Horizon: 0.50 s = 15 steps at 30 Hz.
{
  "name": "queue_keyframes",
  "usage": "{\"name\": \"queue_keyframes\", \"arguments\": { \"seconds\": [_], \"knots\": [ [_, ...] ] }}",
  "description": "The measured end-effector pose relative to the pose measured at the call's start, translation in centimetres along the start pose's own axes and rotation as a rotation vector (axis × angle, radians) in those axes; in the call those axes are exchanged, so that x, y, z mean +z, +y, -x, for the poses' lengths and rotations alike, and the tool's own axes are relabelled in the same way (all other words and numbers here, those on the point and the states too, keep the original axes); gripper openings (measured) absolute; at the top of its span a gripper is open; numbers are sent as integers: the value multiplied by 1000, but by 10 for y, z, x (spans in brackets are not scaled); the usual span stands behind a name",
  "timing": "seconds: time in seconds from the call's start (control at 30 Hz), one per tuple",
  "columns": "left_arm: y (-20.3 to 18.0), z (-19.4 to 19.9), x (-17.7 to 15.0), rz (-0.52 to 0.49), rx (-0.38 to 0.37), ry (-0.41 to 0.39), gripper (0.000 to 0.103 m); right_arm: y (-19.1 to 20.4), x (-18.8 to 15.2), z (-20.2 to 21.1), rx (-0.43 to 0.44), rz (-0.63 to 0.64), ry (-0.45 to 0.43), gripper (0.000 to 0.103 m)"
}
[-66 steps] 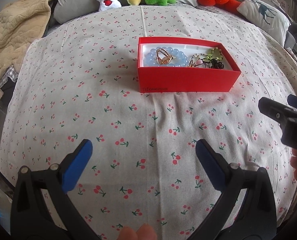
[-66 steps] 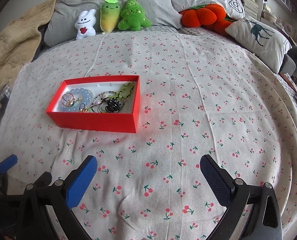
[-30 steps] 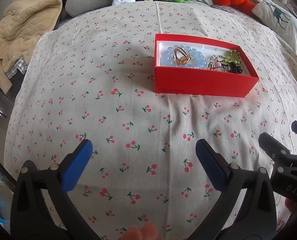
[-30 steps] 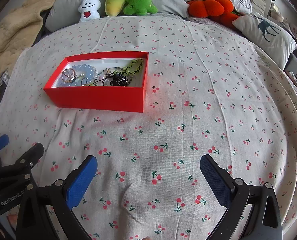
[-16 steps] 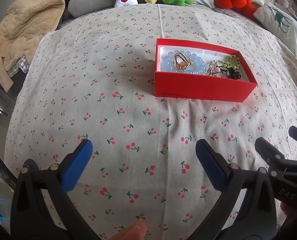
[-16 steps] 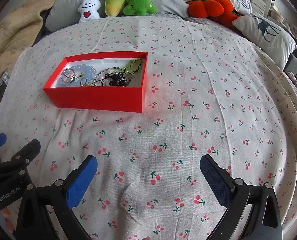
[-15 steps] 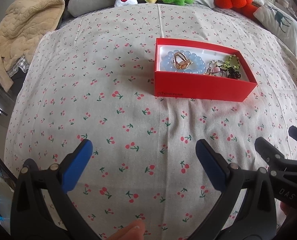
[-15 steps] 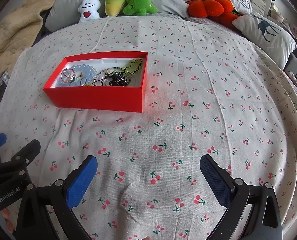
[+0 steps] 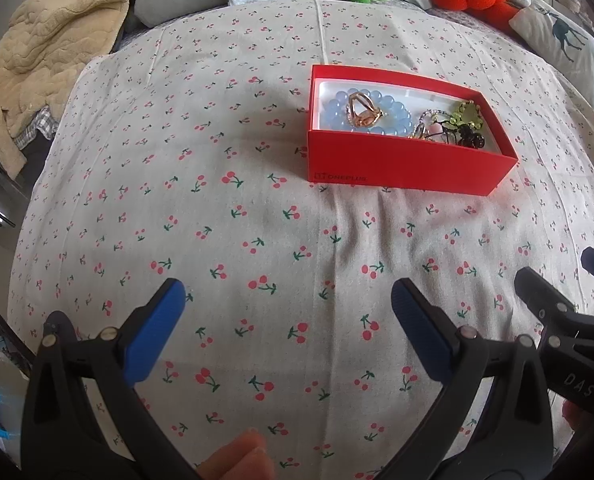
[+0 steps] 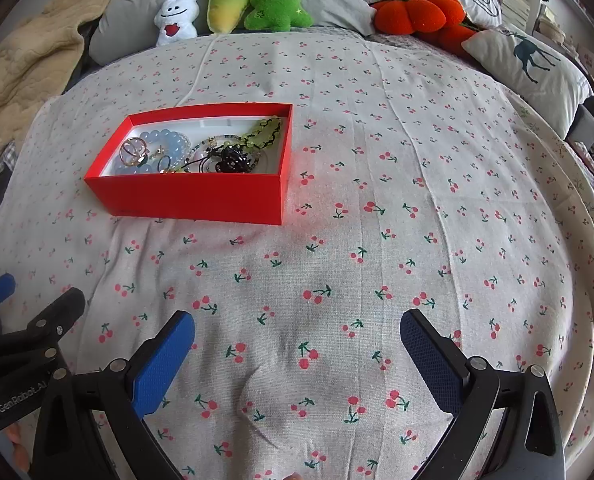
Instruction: Organize jewelry
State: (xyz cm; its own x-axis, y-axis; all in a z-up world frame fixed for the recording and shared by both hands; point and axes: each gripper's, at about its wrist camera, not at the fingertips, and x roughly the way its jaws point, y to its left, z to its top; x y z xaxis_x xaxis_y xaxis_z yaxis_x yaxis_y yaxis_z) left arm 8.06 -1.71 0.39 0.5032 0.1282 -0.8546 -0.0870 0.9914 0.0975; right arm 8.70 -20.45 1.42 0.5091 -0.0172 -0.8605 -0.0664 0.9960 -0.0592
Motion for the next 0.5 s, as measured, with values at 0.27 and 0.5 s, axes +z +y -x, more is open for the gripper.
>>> {"name": "queue_keyframes", "arguments": {
  "seconds": [0.27,0.5],
  "knots": [
    [-2,-2,-4,-9,0,11,102,-2,-2,-1,1,1,2,103],
    [-3,-3,-4,-10,-8,13,102,2,-4,1,6,15,-7,103]
  ]
}}
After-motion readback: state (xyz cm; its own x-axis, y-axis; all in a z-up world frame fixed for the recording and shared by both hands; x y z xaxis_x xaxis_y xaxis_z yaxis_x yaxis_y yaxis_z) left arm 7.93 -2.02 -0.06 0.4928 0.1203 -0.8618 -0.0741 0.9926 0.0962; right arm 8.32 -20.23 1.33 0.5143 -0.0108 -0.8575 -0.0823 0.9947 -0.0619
